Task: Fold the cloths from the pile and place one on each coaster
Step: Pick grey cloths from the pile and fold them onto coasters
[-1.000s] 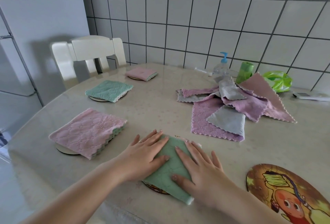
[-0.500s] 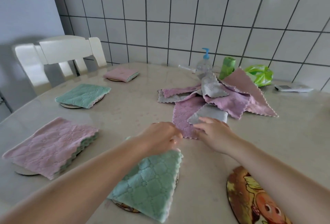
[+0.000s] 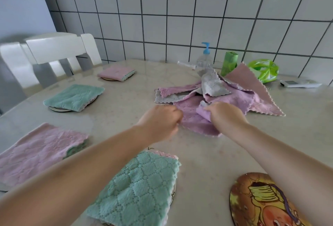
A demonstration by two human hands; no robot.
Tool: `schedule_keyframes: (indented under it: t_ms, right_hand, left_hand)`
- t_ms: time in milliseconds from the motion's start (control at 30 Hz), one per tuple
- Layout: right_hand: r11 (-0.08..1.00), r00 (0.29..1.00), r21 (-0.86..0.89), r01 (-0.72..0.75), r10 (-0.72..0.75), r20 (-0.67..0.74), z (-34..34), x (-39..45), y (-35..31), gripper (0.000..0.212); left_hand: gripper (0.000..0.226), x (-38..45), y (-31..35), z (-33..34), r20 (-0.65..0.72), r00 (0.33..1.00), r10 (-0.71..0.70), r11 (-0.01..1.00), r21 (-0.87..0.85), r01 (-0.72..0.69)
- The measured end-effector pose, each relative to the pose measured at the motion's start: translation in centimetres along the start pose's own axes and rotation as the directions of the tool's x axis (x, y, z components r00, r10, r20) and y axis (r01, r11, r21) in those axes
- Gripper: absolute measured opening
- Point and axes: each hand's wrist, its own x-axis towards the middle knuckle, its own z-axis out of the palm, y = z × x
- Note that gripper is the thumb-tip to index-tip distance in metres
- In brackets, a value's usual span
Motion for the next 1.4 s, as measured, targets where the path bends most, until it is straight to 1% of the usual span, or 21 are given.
schedule_keyframes:
  t_ms: [67,133,200,267,300,367,433,500,567,700,733,833,900,933,1000,1033,1067,1167,1233,1333,1400]
  right_hand:
    - [0.994,0.995,0.083,-0.076,0.081,-0.058,-1.7,0.3,1.5,0.031]
    - [0.995,0.988,0.095,-0.014,0.028,-0.151,-3.4,0.4,3.4,0.036]
    - [0.997,0.967,0.082,-0.002,0.023,-0.253,-5.0,0.3,5.1,0.035]
    - [0.996,0.939,0.079,-0.044,0.069,-0.337,-6.5,0.7,6.3,0.020]
    - [0.996,0.922,0.065,-0.067,0.087,-0.377,-7.3,1.1,6.7,0.018]
    - [0.992,0.889,0.078,-0.102,0.126,-0.439,-8.9,1.5,7.2,0.018]
    - [0.986,0.863,0.139,-0.094,0.150,-0.482,-10.5,1.9,7.4,0.019]
    - [0.982,0.844,0.175,-0.069,0.151,-0.514,-11.9,2.4,7.4,0.020]
    - [0.970,0.819,0.234,-0.062,0.183,-0.544,-13.3,2.5,7.2,0.019]
    - [0.903,0.796,0.430,-0.030,0.282,-0.536,-15.3,1.8,6.3,0.015]
    - [0.877,0.797,0.481,-0.011,0.298,-0.525,-15.7,1.6,6.0,0.014]
    - [0.777,0.826,0.622,0.096,0.287,-0.486,-16.3,1.7,5.2,0.015]
    - [0.684,0.852,0.718,0.129,0.294,-0.433,-16.5,2.0,4.5,0.017]
    - [0.624,0.871,0.771,0.128,0.301,-0.388,-16.6,2.1,4.0,0.016]
    - [0.505,0.912,0.857,0.100,0.297,-0.282,-16.5,2.7,3.2,0.015]
    - [0.481,0.928,0.873,0.085,0.280,-0.244,-16.4,2.9,2.8,0.015]
    - [0.492,0.939,0.867,0.072,0.260,-0.225,-16.4,3.2,2.6,0.015]
    - [0.559,0.935,0.824,0.091,0.237,-0.263,-16.5,4.1,2.3,0.025]
    - [0.559,0.925,0.817,0.144,0.217,-0.311,-16.9,4.1,2.0,0.018]
    - [0.556,0.912,0.813,0.173,0.221,-0.346,-17.5,3.1,1.0,0.019]
    - [0.558,0.901,0.802,0.213,0.205,-0.382,-17.1,2.4,0.9,0.018]
  left_hand:
    - [0.015,0.3,-1.2,-1.2,-0.066,0.986,-0.154,0.981,-0.132,0.144]
    - [0.017,0.8,-2.3,-2.5,-0.084,0.955,-0.283,0.935,-0.246,0.255]
    - [0.023,1.7,-3.3,-3.8,-0.086,0.930,-0.358,0.875,-0.378,0.302]
    - [0.030,2.6,-4.4,-5.0,-0.128,0.916,-0.380,0.844,-0.453,0.286]
    - [0.032,3.1,-4.9,-5.6,-0.155,0.915,-0.373,0.850,-0.453,0.269]
    - [0.034,4.2,-5.6,-6.8,-0.212,0.920,-0.329,0.894,-0.384,0.231]
    - [0.032,5.2,-6.1,-8.3,-0.269,0.923,-0.277,0.929,-0.320,0.186]
    - [0.025,6.0,-6.3,-9.8,-0.308,0.916,-0.256,0.934,-0.322,0.153]
    - [0.021,6.6,-6.7,-11.3,-0.327,0.897,-0.296,0.909,-0.386,0.159]
    - [0.004,7.0,-7.7,-13.8,-0.333,0.853,-0.401,0.818,-0.549,0.170]
    - [0.005,7.0,-7.9,-14.3,-0.325,0.835,-0.444,0.777,-0.604,0.178]
    - [0.009,6.6,-8.2,-15.2,-0.213,0.785,-0.581,0.535,-0.828,0.170]
    - [0.012,6.2,-8.6,-15.3,-0.158,0.772,-0.616,0.429,-0.889,0.160]
    - [0.011,6.0,-8.9,-15.3,-0.147,0.768,-0.623,0.407,-0.900,0.158]
    - [0.011,5.6,-9.5,-15.3,-0.165,0.766,-0.621,0.426,-0.892,0.153]
    - [0.011,5.5,-9.9,-15.3,-0.185,0.762,-0.621,0.441,-0.886,0.145]
    - [0.011,5.4,-10.3,-15.3,-0.206,0.756,-0.621,0.458,-0.878,0.138]
    - [0.007,4.8,-11.7,-15.8,-0.279,0.717,-0.639,0.527,-0.838,0.144]
    - [0.004,4.3,-12.1,-16.4,-0.316,0.698,-0.643,0.565,-0.810,0.154]
    - [0.019,3.4,-11.6,-17.6,-0.394,0.686,-0.612,0.633,-0.764,0.125]
    - [0.020,2.4,-11.3,-17.7,-0.421,0.694,-0.583,0.640,-0.764,0.074]
